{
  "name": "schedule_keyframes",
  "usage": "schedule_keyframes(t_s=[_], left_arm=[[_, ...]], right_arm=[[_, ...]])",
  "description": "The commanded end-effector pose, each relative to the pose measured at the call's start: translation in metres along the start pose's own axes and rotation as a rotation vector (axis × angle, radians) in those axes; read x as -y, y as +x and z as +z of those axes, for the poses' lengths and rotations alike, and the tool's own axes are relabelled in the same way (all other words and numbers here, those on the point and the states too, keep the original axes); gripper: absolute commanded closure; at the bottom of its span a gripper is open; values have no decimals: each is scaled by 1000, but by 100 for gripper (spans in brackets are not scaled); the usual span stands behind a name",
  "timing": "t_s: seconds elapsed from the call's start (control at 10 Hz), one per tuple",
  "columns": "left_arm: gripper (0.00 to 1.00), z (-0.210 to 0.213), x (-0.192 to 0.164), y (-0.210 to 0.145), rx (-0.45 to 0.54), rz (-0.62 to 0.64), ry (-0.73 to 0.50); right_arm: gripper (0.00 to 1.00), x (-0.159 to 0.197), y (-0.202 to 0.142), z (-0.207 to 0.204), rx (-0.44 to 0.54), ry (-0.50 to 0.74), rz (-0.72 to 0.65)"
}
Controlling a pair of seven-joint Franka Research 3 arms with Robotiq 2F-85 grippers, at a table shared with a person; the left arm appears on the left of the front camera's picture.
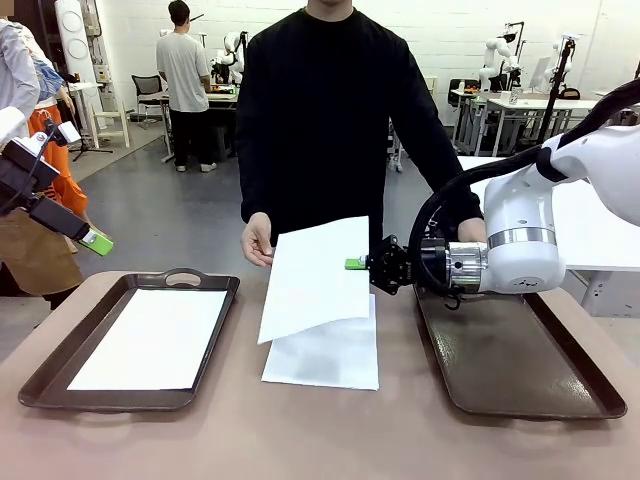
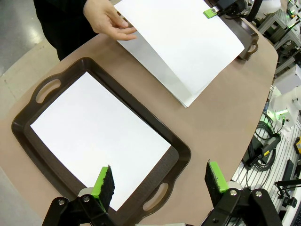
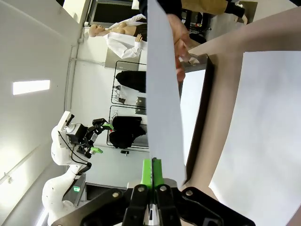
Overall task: Sort the A4 documents.
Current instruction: Receive the A4 Paper, then place the A4 Paper in the designated Handle tray.
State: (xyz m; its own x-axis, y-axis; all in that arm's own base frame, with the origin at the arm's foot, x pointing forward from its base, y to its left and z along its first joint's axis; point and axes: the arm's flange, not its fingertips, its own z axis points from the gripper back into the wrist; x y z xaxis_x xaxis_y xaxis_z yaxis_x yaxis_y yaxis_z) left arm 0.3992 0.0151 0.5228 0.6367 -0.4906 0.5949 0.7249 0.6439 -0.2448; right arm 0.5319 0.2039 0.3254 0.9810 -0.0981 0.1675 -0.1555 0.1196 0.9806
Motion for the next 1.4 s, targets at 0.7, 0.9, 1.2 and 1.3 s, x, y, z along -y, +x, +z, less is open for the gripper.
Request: schedule_keyframes(t_s=[0.7,0.9,1.2,1.3], left_arm=[[0,0,-1,-1,1,-6,-3],[0,0,-1,-1,1,-6,-3],[0,0,-1,-1,1,-6,-3],[0,0,-1,-1,1,-6,-3]], right_arm=[[100,1,0,0,2,-1,-4],[100,1,0,0,2,-1,-4],[99,-3,-6,23,-41,19,57],[99,-3,-11,45,-68,22,90]])
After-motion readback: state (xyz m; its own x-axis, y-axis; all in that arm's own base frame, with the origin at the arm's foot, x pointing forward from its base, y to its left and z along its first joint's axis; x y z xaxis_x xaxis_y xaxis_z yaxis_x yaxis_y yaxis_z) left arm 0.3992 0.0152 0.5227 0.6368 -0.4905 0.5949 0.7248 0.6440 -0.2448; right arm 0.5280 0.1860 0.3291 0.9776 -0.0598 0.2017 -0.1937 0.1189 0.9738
